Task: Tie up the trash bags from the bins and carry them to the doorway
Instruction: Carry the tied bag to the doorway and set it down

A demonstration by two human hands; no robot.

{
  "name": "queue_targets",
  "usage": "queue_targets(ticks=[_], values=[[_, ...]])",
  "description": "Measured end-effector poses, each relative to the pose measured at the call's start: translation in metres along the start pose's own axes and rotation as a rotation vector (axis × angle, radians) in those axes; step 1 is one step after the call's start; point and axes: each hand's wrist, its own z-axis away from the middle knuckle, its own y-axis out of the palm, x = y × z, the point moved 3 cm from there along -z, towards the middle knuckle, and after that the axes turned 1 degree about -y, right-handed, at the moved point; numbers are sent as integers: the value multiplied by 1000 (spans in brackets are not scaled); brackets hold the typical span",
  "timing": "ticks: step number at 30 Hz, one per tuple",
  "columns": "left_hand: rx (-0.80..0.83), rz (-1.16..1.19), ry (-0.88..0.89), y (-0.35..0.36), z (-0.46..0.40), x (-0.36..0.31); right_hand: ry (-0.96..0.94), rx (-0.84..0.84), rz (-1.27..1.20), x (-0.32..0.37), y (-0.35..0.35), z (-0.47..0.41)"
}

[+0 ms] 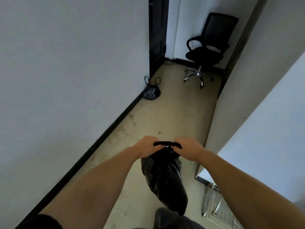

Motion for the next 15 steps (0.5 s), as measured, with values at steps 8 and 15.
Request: queue_targets(ticks=[8, 15], values=[[2, 35, -85, -69, -146, 18, -45, -6, -25, -69, -72, -146], [27, 58, -57, -139, -282, 69, -34, -30, -88, -103, -117, -296]])
